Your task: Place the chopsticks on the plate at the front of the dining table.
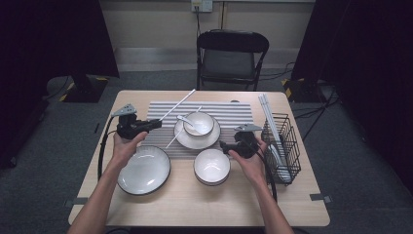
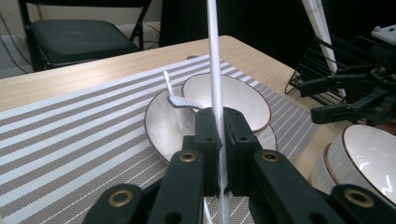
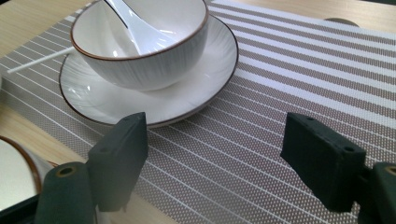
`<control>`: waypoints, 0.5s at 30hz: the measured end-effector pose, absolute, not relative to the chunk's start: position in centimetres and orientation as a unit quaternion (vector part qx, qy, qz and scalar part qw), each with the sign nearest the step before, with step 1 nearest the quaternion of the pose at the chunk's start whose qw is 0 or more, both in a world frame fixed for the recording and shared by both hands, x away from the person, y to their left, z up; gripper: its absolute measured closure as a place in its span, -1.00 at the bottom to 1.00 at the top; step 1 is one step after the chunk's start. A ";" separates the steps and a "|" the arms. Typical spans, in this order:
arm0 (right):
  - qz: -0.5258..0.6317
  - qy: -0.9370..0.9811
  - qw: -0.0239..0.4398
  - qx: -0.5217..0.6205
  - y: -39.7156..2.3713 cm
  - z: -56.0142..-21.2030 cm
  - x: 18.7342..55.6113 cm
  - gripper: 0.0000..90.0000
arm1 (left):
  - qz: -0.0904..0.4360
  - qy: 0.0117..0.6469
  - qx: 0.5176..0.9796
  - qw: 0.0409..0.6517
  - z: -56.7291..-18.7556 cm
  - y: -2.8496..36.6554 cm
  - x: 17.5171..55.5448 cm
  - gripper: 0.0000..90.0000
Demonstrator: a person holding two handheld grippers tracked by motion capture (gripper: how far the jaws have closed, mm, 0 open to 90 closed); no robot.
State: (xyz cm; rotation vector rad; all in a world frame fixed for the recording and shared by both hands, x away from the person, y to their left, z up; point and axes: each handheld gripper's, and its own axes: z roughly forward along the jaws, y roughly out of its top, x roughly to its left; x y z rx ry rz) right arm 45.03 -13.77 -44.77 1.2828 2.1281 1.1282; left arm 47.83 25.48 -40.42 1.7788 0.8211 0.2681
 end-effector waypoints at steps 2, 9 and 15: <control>0.405 0.763 0.202 0.462 -13.9 -45.0 45.1 -0.51 | 0.114 0.345 0.752 0.550 -40.3 25.3 48.1 0.91; 0.403 0.755 0.208 0.473 -14.3 -45.5 45.2 -0.52 | 0.111 0.348 0.752 0.548 -40.4 24.5 48.9 0.91; 0.379 0.763 0.215 0.478 -14.4 -46.0 45.4 -0.52 | 0.108 0.365 0.748 0.543 -41.2 24.6 49.8 0.91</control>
